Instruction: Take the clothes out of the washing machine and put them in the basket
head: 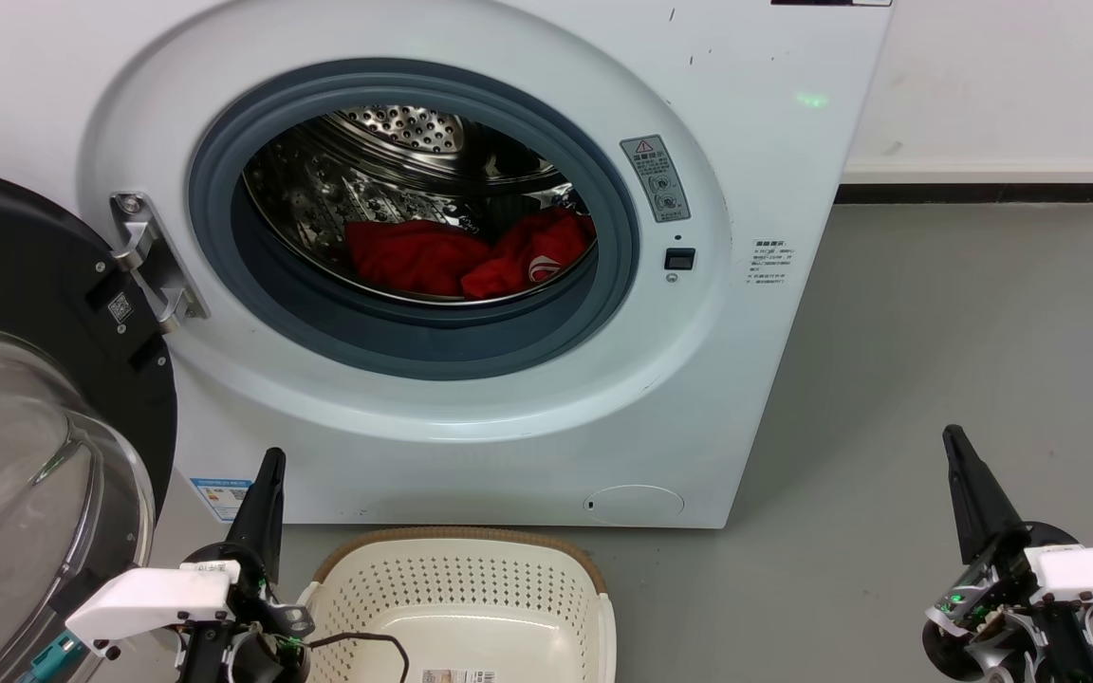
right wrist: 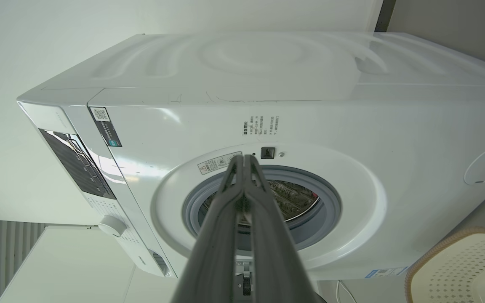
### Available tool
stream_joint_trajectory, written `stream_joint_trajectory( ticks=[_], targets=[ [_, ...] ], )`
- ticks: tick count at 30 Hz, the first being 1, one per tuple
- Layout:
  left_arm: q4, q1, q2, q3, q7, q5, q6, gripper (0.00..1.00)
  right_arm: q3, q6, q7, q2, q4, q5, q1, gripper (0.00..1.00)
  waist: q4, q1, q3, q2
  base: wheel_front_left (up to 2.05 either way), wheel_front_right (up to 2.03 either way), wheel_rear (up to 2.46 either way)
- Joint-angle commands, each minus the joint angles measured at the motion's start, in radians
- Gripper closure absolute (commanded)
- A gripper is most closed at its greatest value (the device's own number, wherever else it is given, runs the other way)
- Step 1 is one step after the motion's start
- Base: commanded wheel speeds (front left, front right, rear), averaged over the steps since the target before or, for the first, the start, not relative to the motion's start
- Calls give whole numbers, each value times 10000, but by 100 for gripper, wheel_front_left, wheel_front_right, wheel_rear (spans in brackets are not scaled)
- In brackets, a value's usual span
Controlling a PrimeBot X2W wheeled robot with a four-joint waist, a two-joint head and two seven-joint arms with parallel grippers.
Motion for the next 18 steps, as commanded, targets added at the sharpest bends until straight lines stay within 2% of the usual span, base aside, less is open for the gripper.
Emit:
stream_joint_trajectory(
  ticks=[1, 18],
  targets=[
    [-12, -61, 2, 27, 16, -25, -40, 100, 6, -3, 4, 30, 11, -44, -122, 100, 0, 0, 0, 0, 0, 0, 0],
    [-12, -61, 2, 27, 16, -25, -40, 100, 7, -3, 3, 30, 10, -44, -122, 100, 0, 0, 0, 0, 0, 0, 0]
  ],
)
